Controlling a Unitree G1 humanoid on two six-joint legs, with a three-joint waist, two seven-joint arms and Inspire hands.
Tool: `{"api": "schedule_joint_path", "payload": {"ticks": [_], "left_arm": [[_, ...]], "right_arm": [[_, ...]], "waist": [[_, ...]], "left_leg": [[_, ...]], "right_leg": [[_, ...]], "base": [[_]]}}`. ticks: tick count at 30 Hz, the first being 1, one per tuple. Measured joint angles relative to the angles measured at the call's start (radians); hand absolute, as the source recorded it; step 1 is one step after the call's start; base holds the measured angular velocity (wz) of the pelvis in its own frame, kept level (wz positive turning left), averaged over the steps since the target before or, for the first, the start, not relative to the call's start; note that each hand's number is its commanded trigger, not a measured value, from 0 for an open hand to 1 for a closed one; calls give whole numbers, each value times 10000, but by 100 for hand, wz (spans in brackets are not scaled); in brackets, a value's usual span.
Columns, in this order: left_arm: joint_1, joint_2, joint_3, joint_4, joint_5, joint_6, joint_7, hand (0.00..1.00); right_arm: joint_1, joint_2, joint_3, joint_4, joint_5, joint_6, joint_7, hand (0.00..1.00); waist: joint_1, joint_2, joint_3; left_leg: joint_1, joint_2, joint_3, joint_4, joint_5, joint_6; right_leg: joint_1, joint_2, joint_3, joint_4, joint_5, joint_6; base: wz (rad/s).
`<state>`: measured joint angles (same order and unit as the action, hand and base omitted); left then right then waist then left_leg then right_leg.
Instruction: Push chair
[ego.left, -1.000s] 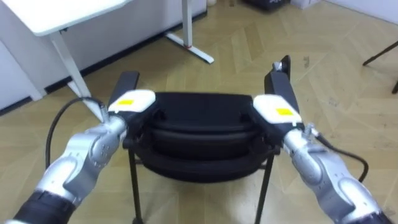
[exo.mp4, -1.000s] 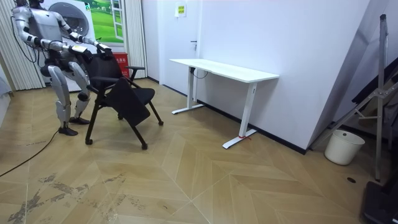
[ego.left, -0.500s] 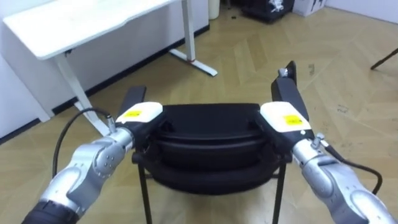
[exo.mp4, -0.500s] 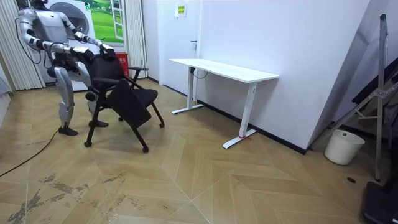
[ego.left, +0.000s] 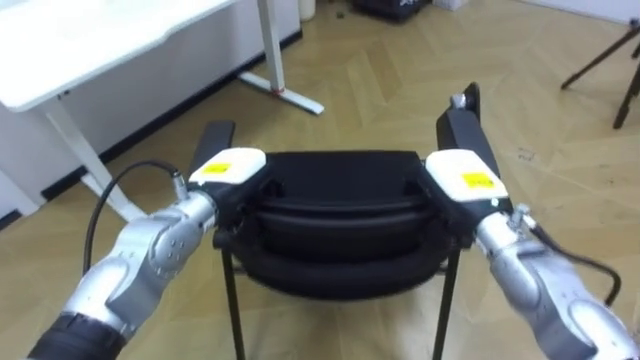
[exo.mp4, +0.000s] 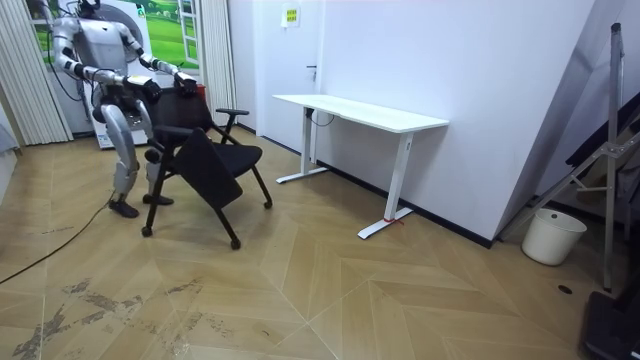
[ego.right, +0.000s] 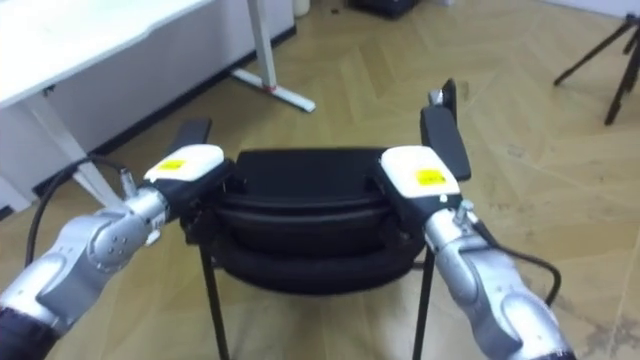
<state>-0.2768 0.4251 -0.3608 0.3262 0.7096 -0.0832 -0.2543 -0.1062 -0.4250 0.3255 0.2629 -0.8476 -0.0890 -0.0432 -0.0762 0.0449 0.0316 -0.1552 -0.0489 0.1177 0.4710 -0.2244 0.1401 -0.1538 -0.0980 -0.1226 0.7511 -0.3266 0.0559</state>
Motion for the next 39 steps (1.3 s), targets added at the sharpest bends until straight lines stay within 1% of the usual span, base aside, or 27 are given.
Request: {"api": "schedule_joint_path", "payload": {"ticks": [3,4,5,6,7,8,12,14,16,19,21,22,23,24,25,26,27,28,29,30,31,32,33,34,37,38,39], "left_arm": [[69,1,-9,23,75,-33,-40,100],[70,7,-76,75,78,-32,-112,100],[69,39,-146,94,77,-37,-206,100],[70,36,-171,95,74,-39,-237,100],[71,24,-184,95,76,-37,-227,100],[70,17,-184,94,90,-37,-200,100],[65,5,-157,115,90,-30,-113,100],[34,-5,-141,92,102,-29,-107,100],[9,-7,-84,84,112,-30,-68,100],[-45,-10,-41,94,167,-35,-16,100],[-105,-56,10,103,428,-20,48,100],[-137,-94,24,103,493,-9,49,100],[-186,-119,6,103,579,21,49,100],[-190,-111,0,98,596,20,42,100],[-178,-107,-31,98,614,17,-6,100],[-130,-107,-41,128,584,26,-26,100],[-121,-108,-42,149,578,26,-53,100],[-94,-107,-38,161,577,27,-75,100],[-43,-132,-34,163,565,28,17,100],[-41,-161,-34,159,559,23,60,100],[-46,-189,-34,148,506,18,131,100],[-46,-204,-35,155,484,21,208,100],[-44,-220,-35,175,482,25,255,100],[-9,-226,-38,191,415,40,317,100],[89,-230,-80,114,257,75,338,100],[105,-231,-92,91,248,79,336,100],[120,-232,-94,89,241,79,337,100]], "right_arm": [[142,24,44,21,131,-59,-20,100],[185,35,82,96,170,-77,-20,100],[308,47,82,83,192,-89,-18,100],[347,35,75,63,209,-89,-18,100],[370,16,67,24,211,-89,-18,100],[341,14,65,42,206,-90,-21,100],[257,25,45,32,153,-90,16,100],[233,24,-11,-10,126,-95,42,100],[81,37,-25,60,111,-111,124,100],[-30,191,-168,382,106,-263,133,100],[-159,360,-246,648,129,-326,134,100],[-163,384,-284,675,146,-329,134,100],[-167,382,-303,747,227,-356,136,100],[-171,384,-303,769,270,-362,148,100],[-182,380,-302,842,310,-412,193,100],[-185,401,-271,862,325,-427,222,100],[-185,404,-248,875,324,-427,222,100],[-185,397,-212,900,322,-427,221,100],[-186,342,-204,865,313,-427,209,100],[-185,276,-203,815,315,-427,208,100],[-246,213,-204,790,315,-424,197,100],[-353,180,-193,830,291,-421,197,100],[-397,165,-193,837,260,-421,192,100],[-463,103,-137,836,236,-421,188,100],[-387,-54,-44,728,254,-423,104,100],[-343,-63,-45,713,222,-423,12,100],[-321,-61,-44,709,201,-423,-17,100]], "waist": [[-116,-65,-23],[-183,-81,-27],[-346,-186,-112],[-450,-201,-137],[-601,-193,-160],[-577,-179,-185],[-570,-130,-198],[-665,-123,-241],[-682,-113,-226],[-791,-66,-187],[-830,-168,-121],[-837,-226,-125],[-851,-267,-108],[-790,-279,-111],[-645,-292,-82],[-518,-315,-65],[-487,-362,-46],[-465,-498,-2],[-385,-666,-23],[-352,-654,-27],[-294,-631,-29],[-235,-594,-25],[-207,-572,-19],[-192,-528,-8],[-265,-451,-83],[-284,-421,-140],[-270,-412,-183]], "left_leg": [[275,-24,-224,-101,-40,-12],[383,-42,-296,-100,-130,-51],[431,-157,-459,-76,-212,-85],[439,-182,-543,-17,-272,-101],[441,-151,-668,117,-409,-168],[493,-121,-723,118,-472,-256],[777,30,-781,104,-747,-520],[804,76,-895,141,-880,-585],[903,193,-913,163,-1014,-691],[999,590,-1086,544,-1357,-879],[873,844,-905,1467,-1571,-1163],[724,968,-795,1995,-1552,-1216],[222,1300,-587,3216,-1351,-1536],[-34,1487,-463,3835,-1145,-1642],[-389,1818,-228,4915,-621,-1693],[-658,2012,-129,5621,22,-1663],[-800,2071,-97,5923,438,-1634],[-1066,2111,-12,6381,1376,-1566],[-1289,2101,17,6632,1896,-1551],[-1424,2095,24,6624,1788,-1500],[-1732,2058,66,6377,1381,-1312],[-1962,2023,190,5854,1070,-1338],[-2038,1946,223,5440,972,-1368],[-2083,1747,275,4318,895,-1403],[-1775,1368,525,798,1047,-1528],[-1644,1224,509,-377,1311,-1530],[-1596,1169,507,-697,1622,-1449]], "right_leg": [[-719,140,-45,-1538,441,-142],[-830,168,8,-2307,864,-138],[-865,214,241,-2986,1318,-152],[-857,230,365,-3209,1567,-185],[-716,351,571,-3430,1928,-243],[-630,554,795,-3601,2126,-309],[-346,819,725,-3735,2501,-518],[-340,841,600,-3624,2453,-581],[-294,853,326,-3500,2249,-714],[45,915,-535,-3461,1859,-939],[167,994,-865,-2938,1240,-1132],[162,1006,-912,-2750,1074,-1160],[186,1061,-1004,-2566,834,-1245],[225,1153,-1014,-2459,736,-1296],[383,1274,-988,-2334,564,-1457],[595,1372,-920,-2330,428,-1566],[719,1372,-917,-2343,358,-1608],[956,1357,-800,-2371,235,-1662],[1103,1305,-745,-2416,187,-1768],[1112,1315,-739,-2430,157,-1840],[1123,1336,-734,-2437,140,-1893],[1163,1342,-734,-2437,101,-1962],[1207,1339,-738,-2438,77,-1997],[1340,1332,-743,-2445,-34,-2046],[1670,1372,-718,-2572,-369,-2024],[1806,1390,-703,-2645,-479,-1986],[1867,1390,-650,-2697,-513,-1961]], "base": [[24],[31],[40],[53],[31],[15],[-5],[9],[2],[13],[21],[31],[21],[-3],[-29],[-27],[-4],[15],[15],[5],[-13],[-20],[-25],[-13],[-2],[-5],[-18]]}}
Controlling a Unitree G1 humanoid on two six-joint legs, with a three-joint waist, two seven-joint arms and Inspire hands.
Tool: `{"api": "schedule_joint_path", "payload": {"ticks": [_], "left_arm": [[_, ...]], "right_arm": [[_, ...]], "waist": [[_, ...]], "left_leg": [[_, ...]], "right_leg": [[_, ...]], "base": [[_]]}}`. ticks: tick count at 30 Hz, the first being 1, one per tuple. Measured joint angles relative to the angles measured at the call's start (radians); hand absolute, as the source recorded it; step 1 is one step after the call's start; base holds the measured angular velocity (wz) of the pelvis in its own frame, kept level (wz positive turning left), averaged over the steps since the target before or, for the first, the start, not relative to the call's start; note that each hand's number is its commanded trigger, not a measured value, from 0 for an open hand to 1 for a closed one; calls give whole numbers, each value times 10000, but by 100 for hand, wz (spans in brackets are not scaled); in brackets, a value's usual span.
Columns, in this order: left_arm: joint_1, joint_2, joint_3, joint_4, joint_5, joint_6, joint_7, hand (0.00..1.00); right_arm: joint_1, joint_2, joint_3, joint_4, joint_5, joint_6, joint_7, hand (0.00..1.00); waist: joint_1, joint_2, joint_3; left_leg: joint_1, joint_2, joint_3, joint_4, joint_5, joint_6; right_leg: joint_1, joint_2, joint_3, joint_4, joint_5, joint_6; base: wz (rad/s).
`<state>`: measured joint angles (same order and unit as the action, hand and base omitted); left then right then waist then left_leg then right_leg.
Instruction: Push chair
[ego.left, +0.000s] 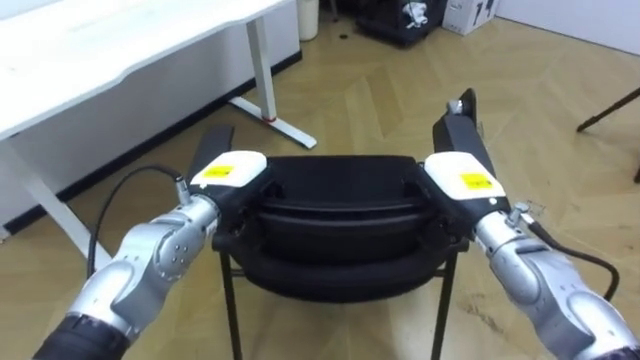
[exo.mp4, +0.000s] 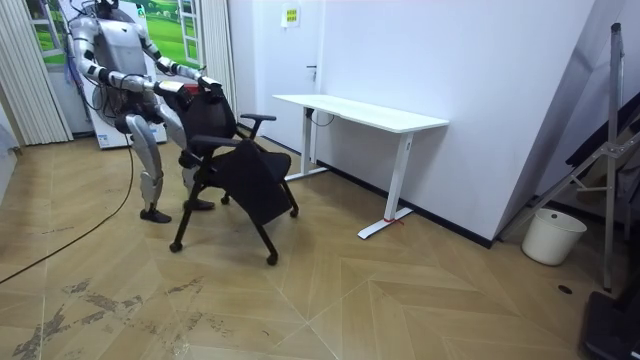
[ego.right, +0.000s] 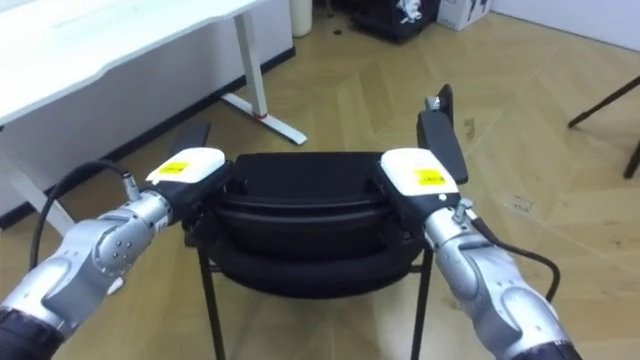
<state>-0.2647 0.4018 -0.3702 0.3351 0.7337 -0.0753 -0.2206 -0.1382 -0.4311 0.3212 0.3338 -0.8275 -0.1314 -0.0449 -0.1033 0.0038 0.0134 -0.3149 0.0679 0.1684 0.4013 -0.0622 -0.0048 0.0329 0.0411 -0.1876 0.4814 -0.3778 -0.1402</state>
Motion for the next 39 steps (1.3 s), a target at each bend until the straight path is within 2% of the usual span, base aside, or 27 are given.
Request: {"api": "schedule_joint_path", "payload": {"ticks": [1,2,4,5,6,9,11,12,13,14,15,16,17,18,20,22,25,27,29,30,31,32,33,35,36,38,39], "left_arm": [[32,-2,-1,-1,-7,1,0,100],[26,0,-5,-6,-61,0,31,100],[23,0,-47,-13,-130,0,108,100],[19,-2,-71,-32,-139,3,126,100],[0,-2,-71,-61,-139,14,127,100],[-187,-6,-71,-142,-139,108,126,100],[-277,-5,-68,-154,-137,127,124,100],[-282,-6,-60,-200,-148,144,133,100],[-282,-4,-55,-227,-170,156,135,100],[-278,-6,-58,-287,-189,181,140,100],[-273,-11,-78,-344,-189,222,131,100],[-265,-16,-83,-360,-188,229,121,100],[-258,-15,-124,-354,-181,230,91,100],[-259,-14,-187,-341,-180,234,93,100],[-239,-31,-389,-289,-127,235,151,100],[-229,-15,-462,-261,-95,195,232,100],[-231,48,-579,-71,-157,34,436,100],[-175,44,-649,-13,-187,21,434,100],[-40,43,-648,123,-194,-61,424,100],[-23,41,-648,180,-201,-136,430,100],[-11,78,-643,160,-253,-195,476,100],[-11,55,-640,172,-265,-207,519,100],[-24,38,-641,174,-265,-203,521,100],[-53,39,-645,173,-223,-272,551,100],[-73,38,-644,165,-187,-279,558,100],[-188,35,-635,165,-82,-276,562,100],[-238,27,-635,204,-74,-275,565,100]], "right_arm": [[45,7,1,-22,-62,0,-11,100],[89,-15,-23,-127,-76,14,-69,100],[243,-37,-105,-361,-158,75,-95,100],[356,-38,-134,-560,-219,193,-86,100],[404,-43,-171,-674,-259,241,-69,100],[355,-38,-323,-835,-356,277,-70,100],[275,-38,-367,-839,-359,280,-62,100],[226,-46,-368,-837,-355,296,-59,100],[200,-60,-366,-844,-351,306,-51,100],[187,-98,-378,-855,-316,313,-55,100],[181,-137,-373,-862,-275,312,-59,100],[188,-145,-372,-878,-272,312,-59,100],[237,-129,-371,-840,-275,312,-69,100],[278,-128,-372,-797,-261,311,-77,100],[526,-136,-383,-676,-160,283,-194,100],[674,-134,-386,-681,-96,260,-288,100],[762,-137,-351,-663,-40,240,-330,100],[865,-143,-294,-641,-27,231,-388,100],[974,-130,-168,-585,-21,230,-387,100],[1036,-138,-173,-635,-26,231,-387,100],[1073,-199,-182,-812,-25,230,-382,100],[1104,-245,-189,-932,-29,232,-379,100],[1086,-253,-203,-935,-36,254,-377,100],[1088,-236,-212,-911,-13,326,-318,100],[1087,-232,-223,-920,-18,335,-276,100],[1036,-172,-284,-920,-21,377,-183,100],[1002,-160,-283,-897,-21,398,-178,100]], "waist": [[20,11,-96],[-17,-6,-157],[-15,-26,-152],[-22,-100,-189],[-28,-132,-190],[-63,-184,-146],[-55,-215,-113],[20,-234,-107],[33,-257,-103],[8,-293,-102],[2,-358,-91],[3,-369,-84],[-4,-362,-67],[-8,-339,-63],[-27,-208,20],[-40,-184,16],[-246,-102,14],[-300,-44,27],[-304,-29,29],[-332,-34,15],[-369,-35,6],[-497,-56,-78],[-540,77,-76],[-546,89,-71],[-538,90,-71],[-476,113,-86],[-474,110,-83]], "left_leg": [[174,-184,-88,-382,454,112],[378,-451,-254,-610,722,362],[628,-670,-307,-632,826,567],[765,-779,-247,-557,755,612],[799,-832,-194,-553,680,636],[815,-981,11,-243,255,766],[807,-1006,193,177,-237,812],[810,-1061,389,358,-486,840],[811,-1076,463,428,-592,867],[834,-1145,525,526,-811,938],[936,-1171,626,552,-961,1015],[1016,-1181,664,563,-1054,1047],[1187,-1172,674,594,-1208,1093],[1292,-1154,651,611,-1285,1105],[1713,-1139,461,620,-1574,1156],[1879,-1122,372,641,-1810,1240],[2087,-1122,182,688,-2049,1302],[2350,-1045,102,688,-2210,1262],[2747,-967,-11,697,-2432,1108],[2788,-968,-82,715,-2477,1077],[2768,-972,-203,821,-2605,963],[2713,-936,-456,961,-2717,822],[2699,-802,-658,925,-2684,643],[2751,-669,-875,736,-2598,496],[2749,-607,-946,707,-2584,466],[2766,-430,-1157,546,-2548,304],[2800,-403,-1211,467,-2525,265]], "right_leg": [[93,-28,196,-143,-40,59],[291,-71,234,-411,-26,137],[701,-204,249,-764,-62,285],[890,-358,304,-931,-119,391],[968,-427,321,-1015,-138,432],[1175,-648,390,-1192,-211,646],[1226,-809,411,-888,-363,960],[1063,-955,422,-373,-513,1265],[958,-1048,408,-12,-584,1398],[651,-1278,314,880,-655,1589],[219,-1525,326,1935,-525,1824],[-7,-1642,331,2500,-363,1954],[-350,-1760,363,3419,133,1977],[-479,-1778,383,3769,418,1936],[-937,-1775,467,4903,1645,1950],[-1310,-1785,499,5393,1702,1936],[-2214,-1742,545,5371,1108,1892],[-2575,-1592,736,4664,953,1817],[-2560,-1457,1075,2629,957,1834],[-2527,-1413,1170,1991,1052,1809],[-2473,-1386,1372,766,1513,1889],[-2346,-1315,1301,409,2169,1813],[-2130,-1244,1008,52,2182,1734],[-1858,-1062,708,-413,2282,1579],[-1791,-961,685,-531,2302,1546],[-1630,-735,503,-825,2378,1338],[-1577,-722,464,-898,2398,1299]], "base": [[-21],[-16],[0],[0],[-5],[-7],[-21],[-26],[-23],[-16],[-12],[-15],[-11],[-10],[-2],[3],[16],[11],[4],[22],[39],[46],[39],[28],[25],[16],[11]]}}
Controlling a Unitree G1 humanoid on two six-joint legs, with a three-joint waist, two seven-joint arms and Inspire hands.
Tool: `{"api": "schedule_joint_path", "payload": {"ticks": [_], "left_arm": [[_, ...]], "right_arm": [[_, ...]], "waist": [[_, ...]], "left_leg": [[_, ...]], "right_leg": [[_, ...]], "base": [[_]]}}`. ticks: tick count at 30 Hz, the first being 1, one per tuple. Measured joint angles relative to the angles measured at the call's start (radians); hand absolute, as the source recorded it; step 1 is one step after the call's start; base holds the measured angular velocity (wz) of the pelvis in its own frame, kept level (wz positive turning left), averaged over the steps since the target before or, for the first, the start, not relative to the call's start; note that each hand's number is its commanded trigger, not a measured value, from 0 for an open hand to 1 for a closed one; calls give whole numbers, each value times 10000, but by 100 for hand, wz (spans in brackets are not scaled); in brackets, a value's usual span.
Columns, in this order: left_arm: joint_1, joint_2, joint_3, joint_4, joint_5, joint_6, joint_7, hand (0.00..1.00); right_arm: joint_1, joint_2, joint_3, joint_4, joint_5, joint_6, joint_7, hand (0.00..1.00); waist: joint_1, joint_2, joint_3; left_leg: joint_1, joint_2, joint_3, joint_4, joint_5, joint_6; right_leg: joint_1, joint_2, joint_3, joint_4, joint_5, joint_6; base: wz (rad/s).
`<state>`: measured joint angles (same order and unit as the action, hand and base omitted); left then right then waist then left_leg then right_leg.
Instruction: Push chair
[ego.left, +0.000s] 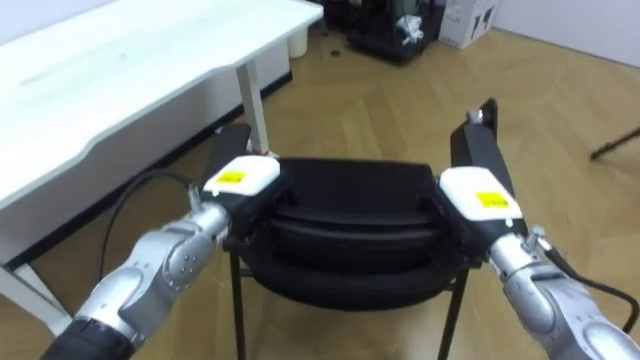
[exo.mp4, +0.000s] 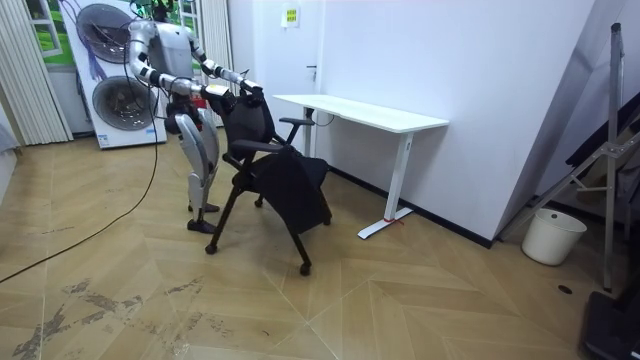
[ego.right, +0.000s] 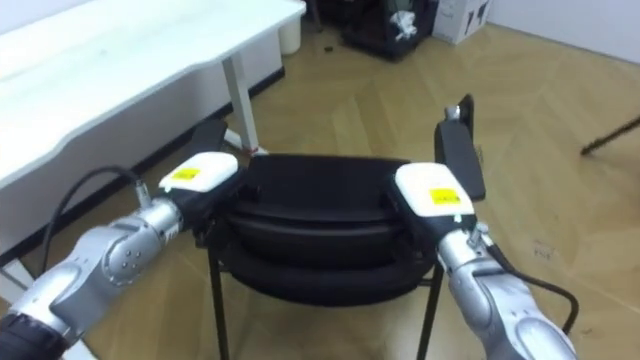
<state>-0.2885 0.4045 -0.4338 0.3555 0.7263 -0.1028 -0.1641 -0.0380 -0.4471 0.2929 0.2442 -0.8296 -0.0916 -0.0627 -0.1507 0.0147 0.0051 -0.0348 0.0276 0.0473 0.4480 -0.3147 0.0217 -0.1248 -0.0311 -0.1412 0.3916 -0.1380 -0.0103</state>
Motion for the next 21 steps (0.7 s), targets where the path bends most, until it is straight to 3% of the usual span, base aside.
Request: {"api": "schedule_joint_path", "payload": {"ticks": [4,9,13,15,18,21], "left_arm": [[-129,-6,131,14,107,3,70,100],[-151,-3,292,-23,318,10,84,100],[-70,-71,458,35,712,-16,68,100],[-33,-149,522,9,924,-14,84,100],[-9,-233,580,55,923,-14,84,100],[68,-340,672,59,923,-8,93,100]], "right_arm": [[-301,54,-10,15,-12,77,288,100],[-499,232,5,73,-23,197,430,100],[-503,500,-99,77,-255,271,703,100],[-494,561,-122,139,-226,264,819,100],[-489,603,-245,139,-250,182,965,100],[-499,590,-329,93,-305,131,1074,100]], "waist": [[179,-69,22],[216,-233,32],[189,-510,57],[106,-622,56],[-109,-612,60],[-91,-581,53]], "left_leg": [[153,178,-85,-398,91,-197],[238,333,-461,-381,70,-378],[-104,690,-492,582,-28,-596],[-307,919,-237,1139,-70,-675],[-670,1433,483,1915,-16,-760],[-785,1712,983,2107,133,-931]], "right_leg": [[101,135,-156,-161,-137,-236],[261,154,-683,89,-543,-530],[643,173,-1560,255,-1095,-845],[886,207,-2071,329,-1354,-1012],[1353,239,-3110,382,-1799,-1258],[1598,230,-3688,370,-2006,-1415]], "base": [[7],[22],[53],[73],[91],[64]]}}
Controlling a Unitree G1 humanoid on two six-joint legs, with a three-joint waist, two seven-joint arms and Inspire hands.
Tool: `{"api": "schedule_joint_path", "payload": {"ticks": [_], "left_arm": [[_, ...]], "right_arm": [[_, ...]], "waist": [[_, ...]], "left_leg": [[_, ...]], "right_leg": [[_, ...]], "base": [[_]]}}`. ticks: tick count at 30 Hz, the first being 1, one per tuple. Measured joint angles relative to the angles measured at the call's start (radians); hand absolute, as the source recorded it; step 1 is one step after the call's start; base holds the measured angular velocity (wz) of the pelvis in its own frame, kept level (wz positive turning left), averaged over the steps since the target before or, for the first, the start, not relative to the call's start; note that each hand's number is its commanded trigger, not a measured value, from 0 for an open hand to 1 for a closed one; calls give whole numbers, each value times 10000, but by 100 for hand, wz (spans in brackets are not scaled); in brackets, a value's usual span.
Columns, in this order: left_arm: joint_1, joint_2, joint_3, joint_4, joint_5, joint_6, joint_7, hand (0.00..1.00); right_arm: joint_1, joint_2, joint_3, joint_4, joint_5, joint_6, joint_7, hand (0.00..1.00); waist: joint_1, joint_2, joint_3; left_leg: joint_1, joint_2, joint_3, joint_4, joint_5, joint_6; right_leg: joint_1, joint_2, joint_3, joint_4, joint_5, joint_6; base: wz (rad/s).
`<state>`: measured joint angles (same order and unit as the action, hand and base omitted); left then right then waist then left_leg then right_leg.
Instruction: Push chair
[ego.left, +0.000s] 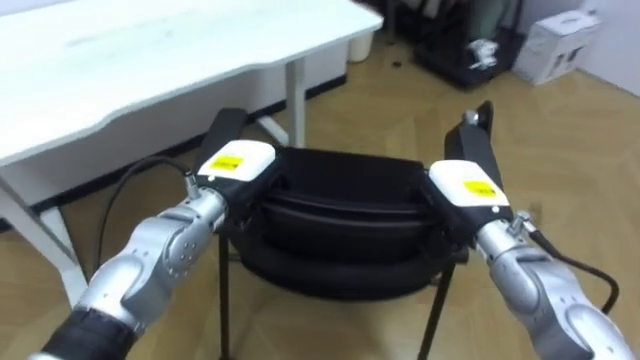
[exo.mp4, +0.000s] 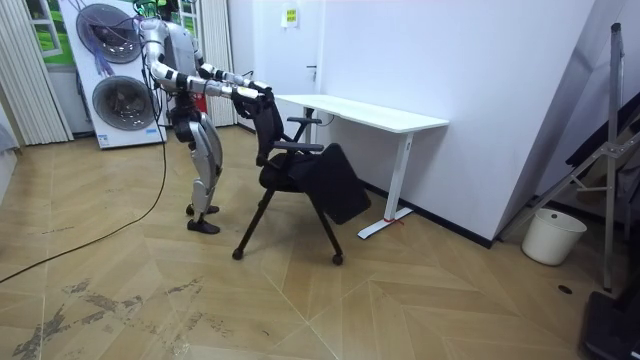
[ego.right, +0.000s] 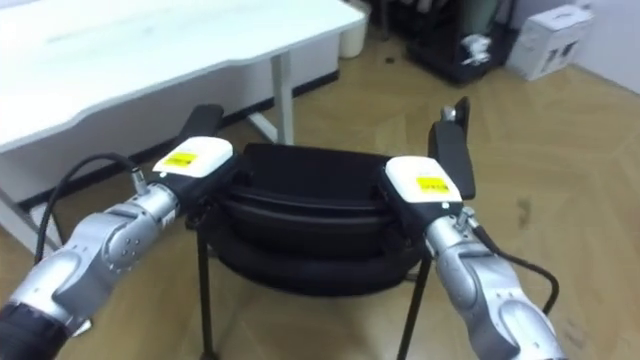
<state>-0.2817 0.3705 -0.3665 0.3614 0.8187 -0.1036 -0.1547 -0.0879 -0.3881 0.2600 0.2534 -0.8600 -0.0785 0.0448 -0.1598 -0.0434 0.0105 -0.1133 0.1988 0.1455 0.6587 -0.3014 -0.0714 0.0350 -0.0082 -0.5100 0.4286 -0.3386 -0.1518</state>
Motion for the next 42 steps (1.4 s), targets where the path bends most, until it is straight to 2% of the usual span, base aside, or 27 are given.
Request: {"api": "schedule_joint_path", "payload": {"ticks": [3,6,8,9,10,11,12,13,14,15,16,17,19,20,22,24,26,27,29,30,33,34,36,37,40,41,42], "left_arm": [[106,-216,20,23,-8,177,182,100],[110,-399,19,56,-13,325,331,100],[173,-460,21,37,-10,343,443,100],[179,-465,21,34,-12,343,443,100],[236,-469,22,35,-16,359,443,100],[287,-469,22,7,-26,383,439,100],[436,-492,21,-25,-24,457,439,100],[508,-514,20,-29,-14,474,440,100],[597,-500,132,-164,-29,459,391,100],[672,-439,254,-394,-62,443,311,100],[786,-435,470,-643,-90,454,296,100],[767,-549,431,-578,-83,598,159,100],[812,-533,432,-756,-76,602,-48,100],[842,-493,432,-896,-8,611,-45,100],[841,-428,432,-1027,73,612,-38,100],[824,-374,444,-1126,68,613,-35,100],[753,-375,465,-1134,68,614,6,100],[744,-373,465,-1138,70,615,18,100],[749,-360,437,-1128,106,615,74,100],[747,-359,398,-1103,166,614,86,100],[634,-329,147,-913,185,634,205,100],[612,-293,44,-891,173,681,250,100],[565,-44,46,-871,43,575,267,100],[568,-18,48,-853,39,569,266,100],[594,2,47,-554,8,353,221,100],[642,23,47,-512,5,288,192,100],[705,44,57,-514,5,229,173,100]], "right_arm": [[-155,-108,-37,-35,-88,-5,198,100],[-314,-264,-32,-37,-114,-6,202,100],[-307,-354,-32,-128,-135,-6,191,100],[-292,-374,-31,-172,-135,-6,195,100],[-261,-399,26,-203,-140,-1,192,100],[-234,-416,59,-262,-141,17,207,100],[-195,-415,182,-235,-141,74,201,100],[-170,-433,252,-219,-141,102,188,100],[-230,-588,360,-365,-127,101,209,100],[-255,-676,365,-575,-125,91,213,100],[-266,-717,341,-825,-141,103,151,100],[-294,-755,344,-810,-125,146,313,100],[-280,-824,338,-811,-83,145,382,100],[-269,-828,339,-818,-73,145,378,100],[-216,-818,338,-820,-4,138,307,100],[-222,-824,317,-887,40,128,203,100],[-276,-842,288,-909,42,115,140,100],[-273,-837,289,-900,45,115,110,100],[-269,-805,293,-732,60,-3,-13,100],[-254,-778,292,-610,64,-77,-68,100],[-188,-682,301,-167,177,-241,-448,100],[-119,-630,301,-107,176,-245,-572,100],[-127,-465,301,-131,92,-247,-589,100],[-110,-419,302,-133,50,-247,-588,100],[108,-313,338,-115,15,-246,-561,100],[211,-272,342,-122,2,-259,-563,100],[279,-271,342,-110,3,-314,-564,100]], "waist": [[34,101,11],[196,206,0],[474,196,-18],[586,199,-19],[785,177,-69],[890,168,-141],[866,170,-238],[832,223,-287],[855,452,-183],[935,219,-160],[994,37,-168],[894,57,-215],[1067,57,-195],[1126,-16,-148],[1116,-75,-119],[1112,-103,-103],[1109,-100,-99],[1114,-98,-101],[1122,-154,-39],[1118,-136,-22],[1050,87,74],[1001,225,99],[1070,258,104],[1065,279,109],[1003,397,154],[987,379,138],[927,340,74]], "left_leg": [[-94,111,368,-125,335,-71],[-406,76,678,-423,459,-74],[-676,-301,819,-1146,461,-76],[-702,-400,814,-1346,535,6],[-738,-599,712,-1634,736,35],[-761,-828,641,-1916,956,156],[-736,-1044,629,-2401,1245,361],[-712,-1075,670,-2671,1364,439],[-820,-1098,719,-2672,1705,444],[-988,-1121,777,-2430,1777,373],[-1267,-1314,1046,-1925,1870,326],[-1171,-1428,1029,-2055,1867,343],[-1035,-1527,1075,-2517,1901,379],[-961,-1641,1069,-2705,2040,586],[-837,-1817,1034,-2827,2177,802],[-831,-1987,1087,-2834,2069,956],[-725,-2173,1348,-2859,1870,1194],[-631,-2238,1419,-2912,1841,1240],[-178,-2418,1544,-3006,1662,1494],[-14,-2457,1508,-2963,1499,1572],[267,-2309,1192,-2728,1107,1663],[307,-2238,923,-2676,908,1705],[349,-2234,905,-2550,602,1769],[396,-2213,887,-2541,566,1785],[868,-2100,709,-2553,361,1713],[1006,-2100,606,-2596,260,1675],[1086,-2099,537,-2579,159,1605]], "right_leg": [[317,-37,-718,-192,-149,-118],[322,-52,-1058,-407,-149,-150],[343,-105,-1280,-550,-121,-202],[346,-107,-1290,-567,-121,-202],[356,-110,-1281,-655,-117,-186],[331,-118,-1291,-663,-169,280],[298,-108,-1120,-628,-180,1578],[206,-72,-671,-432,-100,2310],[-450,-331,1001,904,-407,2045],[-690,-679,1528,1390,-844,1680],[-925,-845,1864,2046,-1394,1148],[-768,-927,1776,1915,-1427,1225],[-456,-868,1727,1384,-1228,1158],[-295,-865,1628,1170,-1146,1119],[-95,-940,1578,1022,-1105,1172],[-62,-1052,1645,970,-1098,1188],[-220,-1352,1866,1519,-1021,1498],[-263,-1464,1955,1757,-995,1547],[-479,-1908,2102,2766,-701,1873],[-499,-2017,2107,3129,-472,1852],[-551,-1868,2240,3671,232,1863],[-668,-1663,2602,3827,402,1966],[-1493,-1601,3204,4218,143,2005],[-1698,-1597,3253,4194,81,1966],[-2233,-1584,3345,2802,127,1947],[-2305,-1560,3462,1844,449,1946],[-2337,-1469,3759,788,1006,1988]], "base": [[69],[44],[32],[5],[0],[21],[33],[19],[0],[4],[30],[25],[0],[7],[18],[8],[5],[0],[0],[0],[10],[0],[-6],[12],[20],[28],[27]]}}
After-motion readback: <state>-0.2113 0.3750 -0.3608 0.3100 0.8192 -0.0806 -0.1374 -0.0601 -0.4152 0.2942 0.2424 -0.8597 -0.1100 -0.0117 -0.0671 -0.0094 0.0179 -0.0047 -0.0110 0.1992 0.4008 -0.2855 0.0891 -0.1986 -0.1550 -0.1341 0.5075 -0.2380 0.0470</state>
